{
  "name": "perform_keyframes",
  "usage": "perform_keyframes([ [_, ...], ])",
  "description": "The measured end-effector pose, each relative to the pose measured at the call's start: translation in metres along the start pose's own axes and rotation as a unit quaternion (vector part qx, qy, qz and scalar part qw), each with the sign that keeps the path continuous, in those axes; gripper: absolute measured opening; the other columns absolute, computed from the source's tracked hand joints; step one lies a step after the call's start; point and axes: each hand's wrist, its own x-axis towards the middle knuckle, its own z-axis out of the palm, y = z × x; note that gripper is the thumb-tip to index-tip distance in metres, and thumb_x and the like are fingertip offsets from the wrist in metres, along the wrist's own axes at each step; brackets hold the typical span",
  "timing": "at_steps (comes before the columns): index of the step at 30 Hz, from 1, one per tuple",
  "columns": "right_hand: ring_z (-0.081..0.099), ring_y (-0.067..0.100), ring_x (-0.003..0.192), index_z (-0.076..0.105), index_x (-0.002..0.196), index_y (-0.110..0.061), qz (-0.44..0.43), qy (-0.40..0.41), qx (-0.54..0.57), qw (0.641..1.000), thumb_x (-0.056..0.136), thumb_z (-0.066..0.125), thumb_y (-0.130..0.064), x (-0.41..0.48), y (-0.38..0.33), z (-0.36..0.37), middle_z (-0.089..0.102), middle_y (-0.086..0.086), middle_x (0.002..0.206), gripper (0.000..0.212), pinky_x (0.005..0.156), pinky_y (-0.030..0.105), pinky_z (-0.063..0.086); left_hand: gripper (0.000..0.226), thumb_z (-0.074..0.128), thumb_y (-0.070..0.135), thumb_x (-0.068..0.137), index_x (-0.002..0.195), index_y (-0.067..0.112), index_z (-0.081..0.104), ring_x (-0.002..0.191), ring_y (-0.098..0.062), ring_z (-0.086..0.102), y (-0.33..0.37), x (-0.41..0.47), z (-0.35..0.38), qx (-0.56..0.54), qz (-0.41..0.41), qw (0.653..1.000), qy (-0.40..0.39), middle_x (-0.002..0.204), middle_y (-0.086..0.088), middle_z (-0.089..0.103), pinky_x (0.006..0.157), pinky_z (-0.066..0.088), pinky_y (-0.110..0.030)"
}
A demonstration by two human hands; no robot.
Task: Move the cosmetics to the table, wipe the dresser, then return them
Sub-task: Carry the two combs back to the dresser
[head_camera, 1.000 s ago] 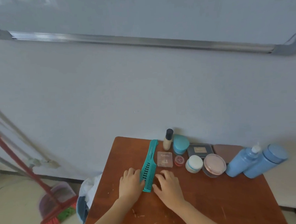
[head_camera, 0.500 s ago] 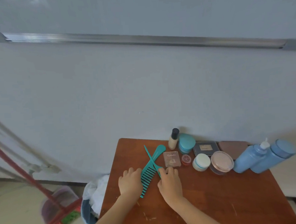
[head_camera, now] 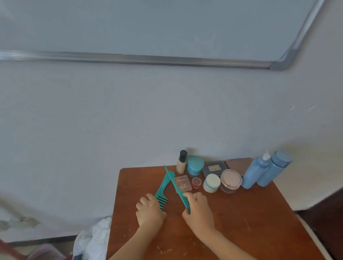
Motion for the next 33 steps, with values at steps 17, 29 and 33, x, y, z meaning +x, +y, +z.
perform_keyframes([
  [17, 0.041, 0.010, 0.109, 0.042, 0.129, -0.026, 0.149, 0.108, 0.030, 0.983, 0.088, 0.053, -0.018, -0.105, -0.035, 0.010, 0.045, -0.005, 0.115, 0.044, 0.085, 0.016, 0.040, 0.061, 0.062, 0.026, 0.080, 0.135, 0.010, 0.038, 0.102, -0.018, 0.051, -0.077, -0.043, -0.029, -0.210, 0.192, 0.957, 0.051, 0.114, -0.007, 0.052, 0.088, 0.049, -0.030],
  [29, 0.043, 0.020, 0.114, 0.048, 0.128, -0.017, 0.393, 0.223, 0.065, 0.890, 0.084, 0.054, -0.010, -0.296, 0.018, -0.014, 0.047, 0.006, 0.119, 0.045, 0.088, 0.025, 0.040, 0.064, 0.064, 0.016, 0.078, 0.135, 0.004, 0.039, 0.106, -0.021, 0.050, -0.012, -0.181, 0.022, -0.196, 0.431, 0.877, -0.078, 0.118, -0.011, 0.051, 0.090, 0.042, -0.027],
  [33, 0.042, 0.022, 0.115, 0.049, 0.127, -0.018, 0.456, 0.272, 0.062, 0.845, 0.082, 0.054, -0.008, -0.386, 0.038, -0.025, 0.047, 0.007, 0.119, 0.046, 0.085, 0.028, 0.042, 0.065, 0.066, 0.016, 0.078, 0.135, 0.001, 0.038, 0.109, -0.025, 0.050, 0.008, -0.251, 0.049, -0.162, 0.492, 0.849, -0.109, 0.120, -0.015, 0.051, 0.092, 0.041, -0.030],
])
